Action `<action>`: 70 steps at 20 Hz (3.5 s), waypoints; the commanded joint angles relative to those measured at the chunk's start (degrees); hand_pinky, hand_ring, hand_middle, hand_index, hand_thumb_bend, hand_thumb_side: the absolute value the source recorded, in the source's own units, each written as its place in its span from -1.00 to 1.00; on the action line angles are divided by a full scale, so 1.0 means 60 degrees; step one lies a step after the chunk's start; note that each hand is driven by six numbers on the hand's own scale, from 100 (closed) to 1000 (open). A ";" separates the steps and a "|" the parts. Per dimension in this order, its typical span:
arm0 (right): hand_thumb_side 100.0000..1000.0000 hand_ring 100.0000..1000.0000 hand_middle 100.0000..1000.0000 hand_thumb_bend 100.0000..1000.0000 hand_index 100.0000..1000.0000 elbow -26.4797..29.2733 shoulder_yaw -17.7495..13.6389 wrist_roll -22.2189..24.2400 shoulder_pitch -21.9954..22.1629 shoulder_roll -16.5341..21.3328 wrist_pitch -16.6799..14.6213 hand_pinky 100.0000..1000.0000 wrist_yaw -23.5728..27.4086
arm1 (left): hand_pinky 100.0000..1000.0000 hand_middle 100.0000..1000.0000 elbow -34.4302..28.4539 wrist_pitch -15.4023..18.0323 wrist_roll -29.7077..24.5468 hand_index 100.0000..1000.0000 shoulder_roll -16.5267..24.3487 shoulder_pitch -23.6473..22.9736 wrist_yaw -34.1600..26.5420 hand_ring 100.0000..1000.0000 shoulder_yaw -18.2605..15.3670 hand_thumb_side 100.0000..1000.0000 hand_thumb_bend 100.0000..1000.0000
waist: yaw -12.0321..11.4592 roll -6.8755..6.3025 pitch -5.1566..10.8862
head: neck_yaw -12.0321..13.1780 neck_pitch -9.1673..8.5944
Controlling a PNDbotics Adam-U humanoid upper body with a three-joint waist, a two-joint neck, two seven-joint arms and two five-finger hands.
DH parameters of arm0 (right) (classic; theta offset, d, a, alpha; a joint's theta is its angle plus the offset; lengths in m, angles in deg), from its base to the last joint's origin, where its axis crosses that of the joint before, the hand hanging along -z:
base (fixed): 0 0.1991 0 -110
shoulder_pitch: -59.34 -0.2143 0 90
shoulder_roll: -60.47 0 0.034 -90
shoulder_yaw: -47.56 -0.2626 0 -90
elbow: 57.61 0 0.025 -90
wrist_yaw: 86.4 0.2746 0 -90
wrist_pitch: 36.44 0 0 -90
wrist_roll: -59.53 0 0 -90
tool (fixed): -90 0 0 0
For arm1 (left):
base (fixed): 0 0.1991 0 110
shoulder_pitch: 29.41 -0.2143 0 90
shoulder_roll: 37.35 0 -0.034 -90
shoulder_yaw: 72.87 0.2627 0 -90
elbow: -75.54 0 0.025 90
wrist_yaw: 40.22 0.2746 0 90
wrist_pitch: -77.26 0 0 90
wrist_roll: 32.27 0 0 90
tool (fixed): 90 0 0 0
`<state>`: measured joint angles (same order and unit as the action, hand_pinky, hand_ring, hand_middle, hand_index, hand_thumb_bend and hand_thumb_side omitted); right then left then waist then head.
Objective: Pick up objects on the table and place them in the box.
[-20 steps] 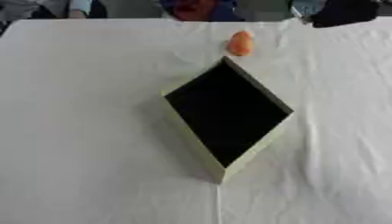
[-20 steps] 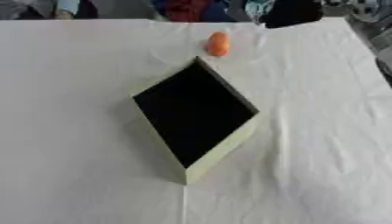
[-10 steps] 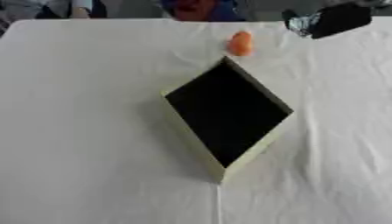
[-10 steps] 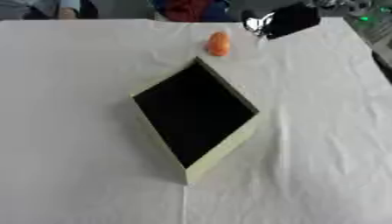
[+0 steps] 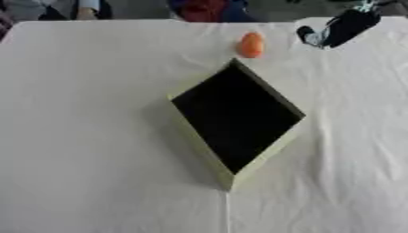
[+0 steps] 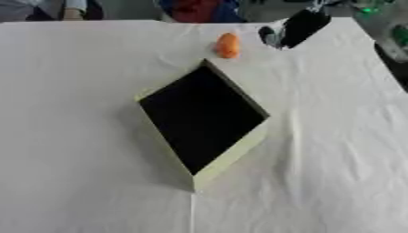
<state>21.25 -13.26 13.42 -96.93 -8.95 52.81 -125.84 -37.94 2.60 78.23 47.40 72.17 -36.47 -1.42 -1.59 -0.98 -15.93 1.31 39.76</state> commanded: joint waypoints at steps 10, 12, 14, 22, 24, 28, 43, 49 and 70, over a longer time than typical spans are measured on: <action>-0.64 0.83 0.68 -0.92 1.00 -0.1773 0.0211 0.0331 -0.0957 -0.0741 -0.0488 0.88 -0.1358 | 0.16 0.38 -0.0186 0.0002 -0.0094 0.51 0.0239 0.0060 0.0001 0.21 0.0040 0.25 -1.00 | -0.0084 -0.0064 0.0169 | -0.0020 0.0073; -0.66 0.83 0.68 -0.90 1.00 -0.2218 0.0219 0.0241 -0.1102 -0.0987 -0.0572 0.88 -0.1602 | 0.16 0.38 -0.0186 0.0000 -0.0113 0.51 0.0232 0.0069 -0.0005 0.21 0.0048 0.24 -1.00 | -0.0101 -0.0080 0.0153 | -0.0035 0.0065; -0.66 0.83 0.68 -0.87 1.00 -0.2668 0.0206 0.0133 -0.1228 -0.1224 -0.0668 0.89 -0.1868 | 0.16 0.38 -0.0186 -0.0002 -0.0134 0.51 0.0224 0.0074 -0.0011 0.21 0.0055 0.25 -1.00 | -0.0122 -0.0094 0.0133 | -0.0067 0.0063; -0.60 0.83 0.68 -0.81 1.00 -0.4329 -0.0036 -0.0375 -0.1634 -0.2218 -0.1068 0.90 -0.2932 | 0.16 0.38 -0.0186 0.0006 -0.0180 0.51 0.0174 0.0105 -0.0048 0.21 0.0072 0.24 -1.00 | -0.0174 -0.0165 0.0028 | -0.0220 -0.0037; -0.58 0.84 0.69 -0.79 1.00 -0.4793 -0.0161 -0.0522 -0.1713 -0.2478 -0.1182 0.91 -0.3203 | 0.16 0.38 -0.0186 0.0006 -0.0192 0.51 0.0154 0.0112 -0.0057 0.21 0.0077 0.24 -1.00 | -0.0198 -0.0178 -0.0008 | -0.0249 -0.0057; -0.55 0.84 0.70 -0.75 1.00 -0.5654 -0.0496 -0.0896 -0.1832 -0.2894 -0.1340 0.92 -0.3876 | 0.16 0.38 -0.0186 0.0004 -0.0220 0.51 0.0117 0.0128 -0.0077 0.21 0.0087 0.25 -1.00 | -0.0243 -0.0194 -0.0069 | -0.0299 -0.0092; -0.53 0.84 0.66 -1.00 0.99 -0.6938 -0.1735 -0.2571 -0.2047 -0.3424 -0.1072 0.91 -0.5492 | 0.16 0.39 -0.0186 -0.0020 -0.0339 0.51 0.0026 0.0144 -0.0116 0.20 0.0115 0.25 -1.00 | -0.0368 -0.0259 -0.0253 | -0.0429 -0.0176; -0.58 0.84 0.64 -1.00 0.98 -0.6160 -0.1723 -0.2516 -0.2070 -0.3289 -0.0638 0.90 -0.5388 | 0.16 0.39 -0.0186 -0.0019 -0.0416 0.51 0.0035 0.0141 -0.0106 0.20 0.0127 0.25 -1.00 | -0.0395 -0.0289 -0.0301 | -0.0463 -0.0207; -0.33 0.86 0.66 -0.83 1.00 -0.7663 -0.2812 -0.2878 -0.2350 -0.4100 -0.0032 0.95 -0.7242 | 0.16 0.39 -0.0186 -0.0024 -0.0682 0.51 -0.0035 0.0199 -0.0195 0.20 0.0222 0.25 -1.00 | -0.0643 -0.0354 -0.0521 | -0.0771 -0.0463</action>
<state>-24.73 -29.41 -3.33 -109.32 -33.80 52.52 -168.35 -37.94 2.38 74.41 46.30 72.83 -37.43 -0.01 -5.31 -3.05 -20.13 -3.20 37.68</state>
